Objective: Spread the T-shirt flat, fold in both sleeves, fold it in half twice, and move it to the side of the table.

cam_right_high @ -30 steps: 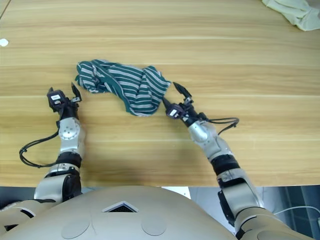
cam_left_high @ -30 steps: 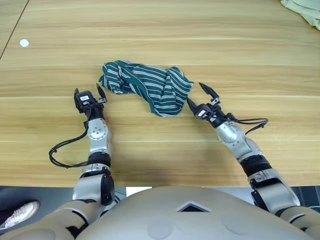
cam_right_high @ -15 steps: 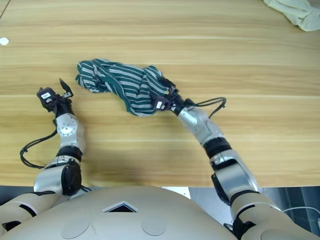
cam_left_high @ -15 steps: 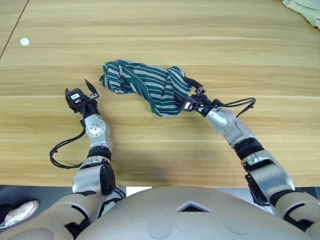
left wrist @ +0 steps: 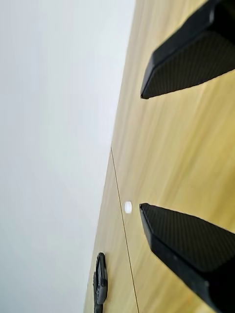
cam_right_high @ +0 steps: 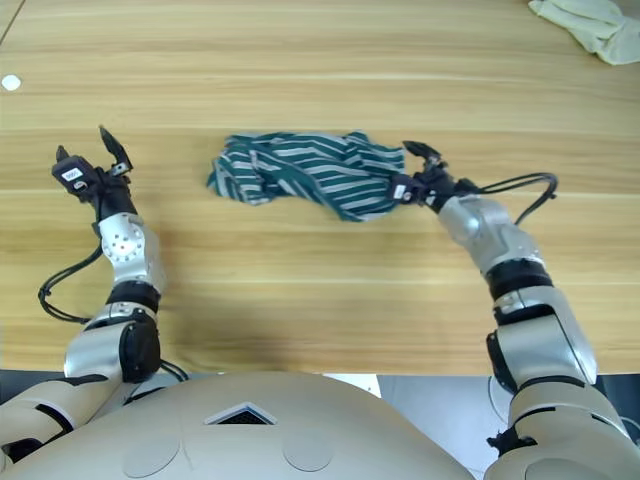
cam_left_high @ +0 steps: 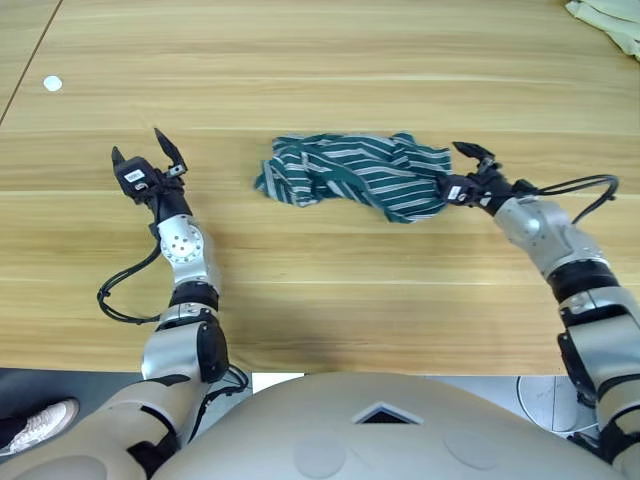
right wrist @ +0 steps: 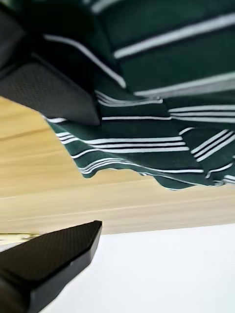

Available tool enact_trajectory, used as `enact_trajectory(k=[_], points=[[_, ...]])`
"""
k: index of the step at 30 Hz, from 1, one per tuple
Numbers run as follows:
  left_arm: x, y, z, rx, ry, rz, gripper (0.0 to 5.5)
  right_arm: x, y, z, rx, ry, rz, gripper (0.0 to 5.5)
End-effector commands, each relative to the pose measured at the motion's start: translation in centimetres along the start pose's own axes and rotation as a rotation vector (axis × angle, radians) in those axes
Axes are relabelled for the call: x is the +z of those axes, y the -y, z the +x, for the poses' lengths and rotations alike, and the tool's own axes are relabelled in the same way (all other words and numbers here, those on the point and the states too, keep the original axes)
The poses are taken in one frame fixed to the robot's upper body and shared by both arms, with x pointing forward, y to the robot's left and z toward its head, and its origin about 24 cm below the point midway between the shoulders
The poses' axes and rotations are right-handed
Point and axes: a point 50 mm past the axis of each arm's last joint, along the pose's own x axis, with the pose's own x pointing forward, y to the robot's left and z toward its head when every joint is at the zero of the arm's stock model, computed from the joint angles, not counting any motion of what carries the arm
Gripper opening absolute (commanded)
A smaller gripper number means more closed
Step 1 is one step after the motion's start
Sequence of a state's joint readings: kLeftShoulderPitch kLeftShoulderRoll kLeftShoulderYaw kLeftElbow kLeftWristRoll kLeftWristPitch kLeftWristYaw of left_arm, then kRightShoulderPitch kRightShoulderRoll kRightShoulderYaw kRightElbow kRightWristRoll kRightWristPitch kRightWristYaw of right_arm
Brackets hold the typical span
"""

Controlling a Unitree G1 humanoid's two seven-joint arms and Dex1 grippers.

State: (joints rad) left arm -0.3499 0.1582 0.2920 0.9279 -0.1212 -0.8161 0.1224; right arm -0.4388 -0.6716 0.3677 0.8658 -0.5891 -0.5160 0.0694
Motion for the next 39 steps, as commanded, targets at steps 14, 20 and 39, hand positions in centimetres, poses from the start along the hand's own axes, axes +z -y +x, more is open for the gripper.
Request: enact_trajectory(k=[14, 20, 39], points=[[1.9, 4.5, -6.6, -0.859, 0.154, 0.18, 3.98, 10.2, 6.6, -1.0, -0.635, 0.565, 0.646, 3.6], [0.5, 8.0, -5.2, -0.982, 0.082, 0.333, 3.98, 12.3, 2.5, 0.9, -0.454, 0.531, 0.537, 3.6], [0.1, 11.5, -11.2, -1.085, -0.426, -0.277, 3.98, 10.3, 3.3, 2.9, -0.564, 0.425, 0.582, 3.6]])
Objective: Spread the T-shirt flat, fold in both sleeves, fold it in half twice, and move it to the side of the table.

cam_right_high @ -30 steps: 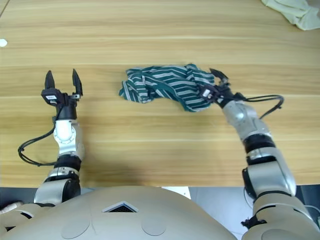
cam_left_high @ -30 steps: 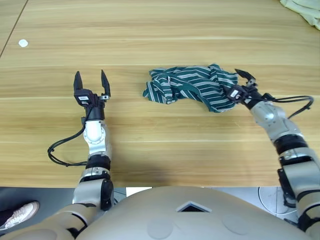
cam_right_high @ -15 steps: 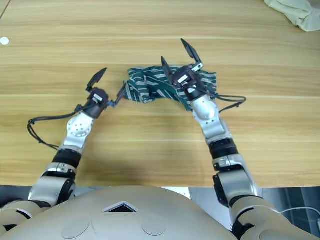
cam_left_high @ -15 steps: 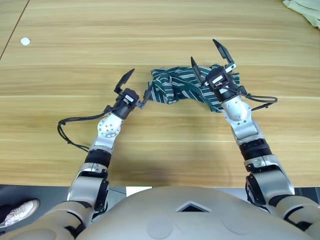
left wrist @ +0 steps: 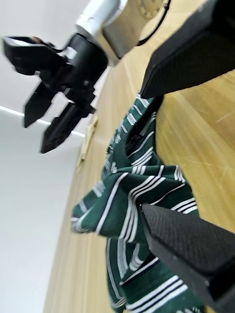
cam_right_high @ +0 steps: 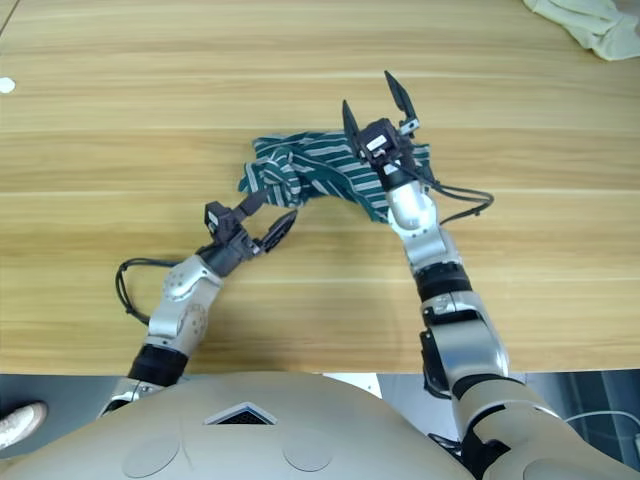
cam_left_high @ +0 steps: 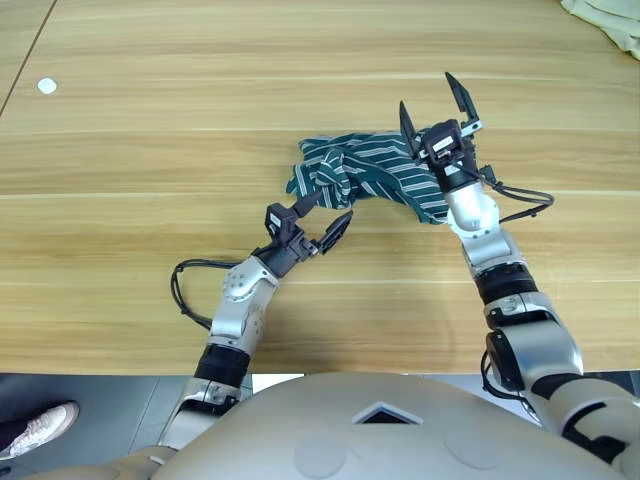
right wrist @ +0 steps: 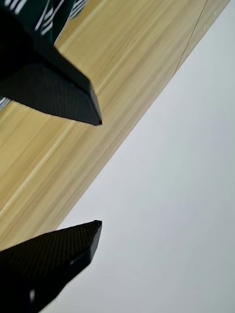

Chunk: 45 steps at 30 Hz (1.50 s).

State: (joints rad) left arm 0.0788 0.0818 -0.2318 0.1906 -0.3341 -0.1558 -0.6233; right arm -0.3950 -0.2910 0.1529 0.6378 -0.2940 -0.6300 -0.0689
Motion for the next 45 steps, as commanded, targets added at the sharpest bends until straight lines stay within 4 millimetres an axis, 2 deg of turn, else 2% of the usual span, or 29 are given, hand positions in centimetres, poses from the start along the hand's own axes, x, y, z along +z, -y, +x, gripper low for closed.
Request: enact_trajectory(k=[1, 5, 11, 15, 22, 28, 33, 38, 41, 45], points=[[-0.1, -1.1, 1.4, 0.085, -0.059, 0.056, 3.98, 0.2, 0.5, 0.7, -0.022, 0.019, -0.011, 3.6], [-0.6, -0.2, 1.7, 0.062, -0.079, 0.017, 3.98, 0.1, 0.4, 0.8, -0.025, 0.017, -0.007, 3.6], [-1.1, 0.1, 2.2, 0.098, -0.105, 0.051, 3.98, -0.3, 0.3, 0.7, -0.026, 0.001, -0.007, 3.6], [-1.3, 0.3, 1.9, 0.104, -0.106, 0.059, 3.3, -0.6, 0.2, 0.7, -0.025, -0.018, -0.012, 3.6], [-1.0, -0.6, 3.0, 0.208, -0.095, 0.057, 2.01, -1.3, -0.2, 0.5, -0.021, -0.053, -0.017, 3.6], [-0.8, 0.0, 3.5, 0.185, -0.065, 0.065, 0.94, -1.8, -0.7, 0.2, -0.009, -0.084, -0.015, 3.6], [-0.7, -0.2, 3.5, 0.19, -0.062, 0.074, 0.02, -1.9, -1.1, 0.3, -0.002, -0.093, -0.006, 3.6], [-0.2, -0.2, 2.3, 0.136, 0.01, 0.034, 0.02, -2.1, -1.2, 0.2, 0.0, -0.101, -0.006, 3.6], [1.8, -0.5, 0.2, 0.058, 0.126, 0.062, 0.02, -2.2, -1.0, 0.0, 0.006, -0.099, -0.011, 3.6], [4.7, -3.5, -3.6, 0.032, 0.156, 0.34, 0.02, -2.4, -0.3, 0.0, 0.002, -0.104, -0.036, 3.6]])
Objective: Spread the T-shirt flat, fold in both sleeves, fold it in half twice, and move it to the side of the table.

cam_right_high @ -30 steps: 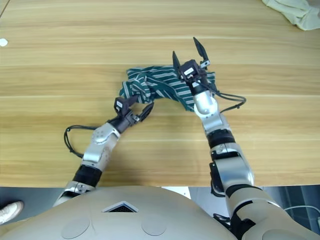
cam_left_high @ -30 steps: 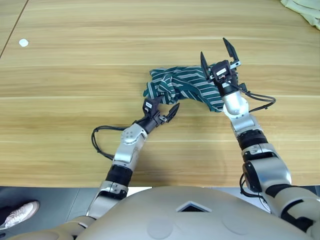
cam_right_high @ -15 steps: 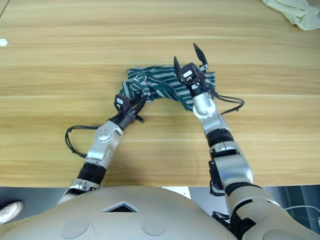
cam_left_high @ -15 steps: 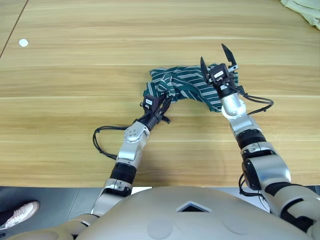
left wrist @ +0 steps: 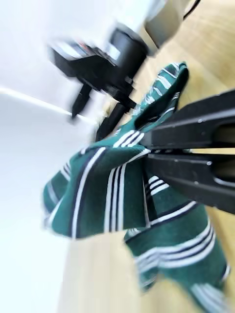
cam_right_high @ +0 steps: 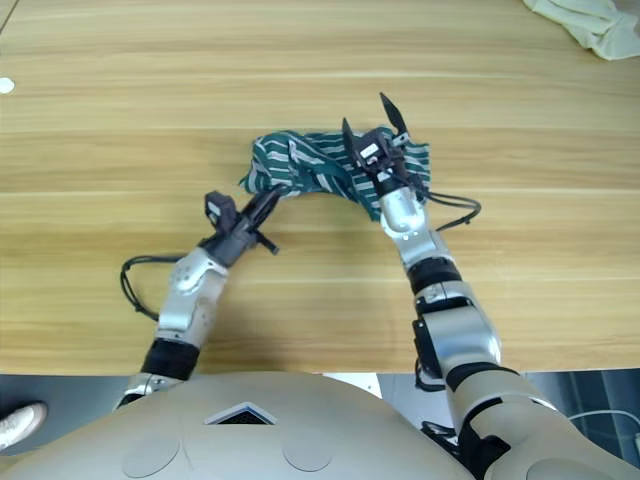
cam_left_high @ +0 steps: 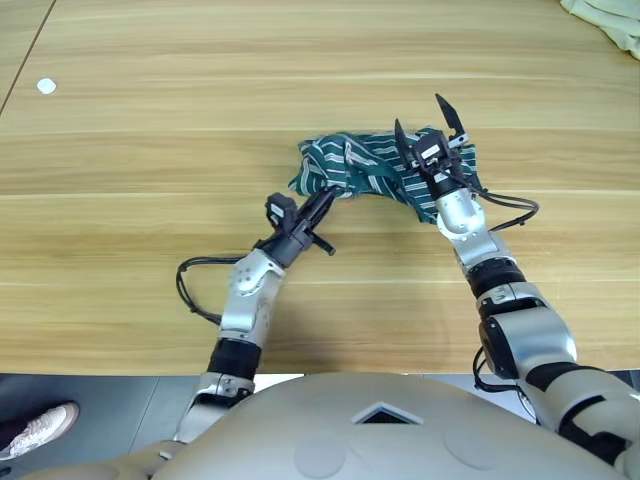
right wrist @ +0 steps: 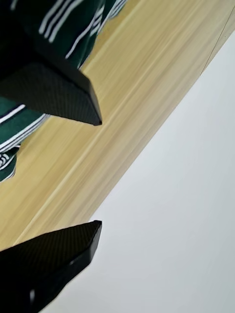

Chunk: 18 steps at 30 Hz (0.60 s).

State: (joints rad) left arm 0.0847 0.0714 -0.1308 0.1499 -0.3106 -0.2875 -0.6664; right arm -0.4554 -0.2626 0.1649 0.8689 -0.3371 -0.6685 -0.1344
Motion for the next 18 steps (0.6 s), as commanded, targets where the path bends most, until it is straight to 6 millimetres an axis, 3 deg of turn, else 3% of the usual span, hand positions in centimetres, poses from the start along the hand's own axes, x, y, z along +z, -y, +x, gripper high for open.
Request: enact_trajectory(k=[1, 6, 10, 14, 18], points=[[3.1, -3.5, -2.8, -0.025, 0.005, 0.292, 0.02, 0.1, 1.4, 0.5, -0.018, 0.009, -0.043, 3.6], [5.2, -6.3, -3.2, -0.023, -0.03, 0.555, 0.02, 0.2, 1.8, 0.7, -0.013, 0.015, -0.063, 3.6], [5.3, -7.8, -4.1, -0.027, -0.12, 0.74, 0.02, -0.2, 2.7, 0.3, -0.012, 0.007, -0.087, 3.6], [4.2, -6.5, -7.0, -0.196, -0.16, 0.824, 0.02, -0.9, 2.2, -1.6, 0.142, 0.003, -0.073, 3.6], [4.0, -6.4, -7.0, -0.163, -0.116, 0.788, 0.02, -0.9, 1.8, -1.8, 0.185, 0.004, -0.064, 3.6]])
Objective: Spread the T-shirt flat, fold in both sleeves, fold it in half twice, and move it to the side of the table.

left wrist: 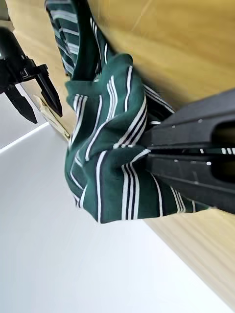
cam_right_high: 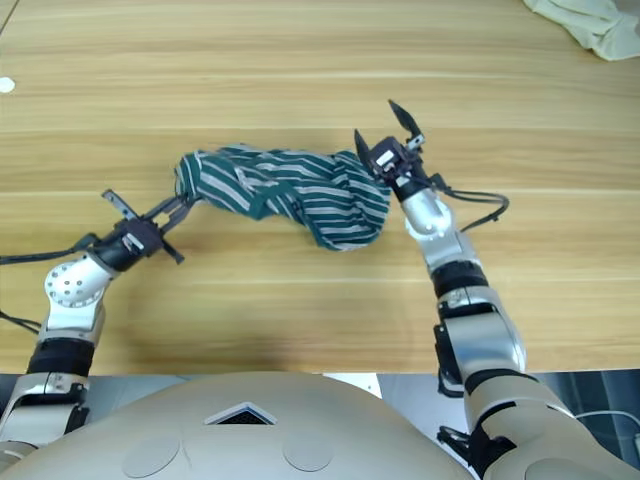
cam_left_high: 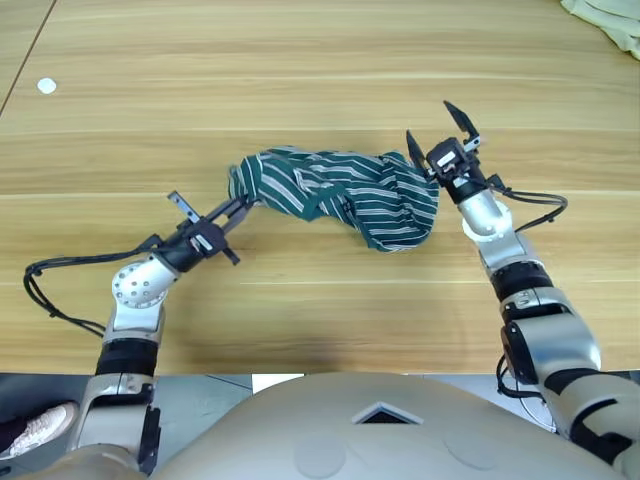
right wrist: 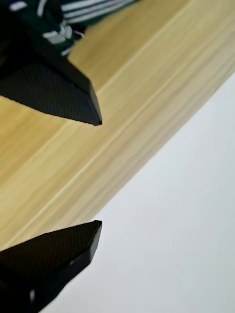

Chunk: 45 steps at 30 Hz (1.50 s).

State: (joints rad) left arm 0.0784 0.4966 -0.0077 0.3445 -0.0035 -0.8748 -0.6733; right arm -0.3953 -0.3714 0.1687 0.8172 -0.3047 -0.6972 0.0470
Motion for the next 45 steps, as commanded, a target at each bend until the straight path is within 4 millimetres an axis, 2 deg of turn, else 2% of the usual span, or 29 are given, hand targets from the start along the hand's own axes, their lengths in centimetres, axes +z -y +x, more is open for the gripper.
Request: enact_trajectory(k=[1, 5, 7, 14, 21, 24, 26, 29, 32, 35, 38, 41, 45], points=[[0.0, 0.0, 0.4, 0.026, 0.036, -0.023, 0.02, 0.5, -0.3, 0.3, 0.051, 0.021, -0.003, 3.6], [0.0, 0.9, 0.6, 0.024, 0.054, -0.087, 0.02, 1.1, -2.7, -0.2, 0.21, 0.069, -0.027, 3.6], [-0.1, 1.2, 0.3, 0.036, 0.05, -0.129, 0.02, 0.9, -2.9, -0.7, 0.227, 0.071, -0.025, 3.6], [-0.5, 1.2, 0.2, 0.098, 0.043, -0.201, 1.2, 0.3, -2.3, -1.2, 0.225, 0.045, -0.027, 3.6], [-0.9, 1.3, -1.0, 0.158, 0.105, -0.333, 2.28, -0.2, -2.4, -1.5, 0.242, 0.026, -0.028, 3.6], [-1.0, 0.1, -1.9, 0.221, 0.147, -0.365, 2.81, -0.1, -2.4, -1.4, 0.257, 0.035, -0.034, 3.6], [-0.5, -1.9, -2.0, 0.286, 0.202, -0.348, 3.14, 0.6, -2.6, -0.9, 0.279, 0.074, -0.04, 3.6], [-0.3, -5.0, -0.2, 0.338, 0.192, -0.224, 3.14, 2.4, -3.7, 0.6, 0.325, 0.16, -0.043, 3.6], [-0.6, -7.5, 1.6, 0.384, 0.151, -0.156, 3.14, 3.4, -4.3, 1.3, 0.359, 0.203, -0.045, 3.6], [-0.6, -8.1, 4.4, 0.307, 0.125, -0.135, 3.14, 3.4, -4.4, 1.3, 0.365, 0.202, -0.043, 3.6], [-1.4, -8.9, 7.0, 0.274, -0.007, -0.06, 3.14, 3.3, -4.1, 1.3, 0.353, 0.197, -0.043, 3.6], [-2.3, -7.5, 7.9, 0.107, -0.08, -0.027, 3.14, 3.2, -3.7, 1.1, 0.334, 0.19, -0.04, 3.6], [-2.8, -1.9, 7.0, -0.257, -0.034, -0.078, 3.14, 2.8, -3.1, 1.0, 0.296, 0.168, -0.033, 3.6]])
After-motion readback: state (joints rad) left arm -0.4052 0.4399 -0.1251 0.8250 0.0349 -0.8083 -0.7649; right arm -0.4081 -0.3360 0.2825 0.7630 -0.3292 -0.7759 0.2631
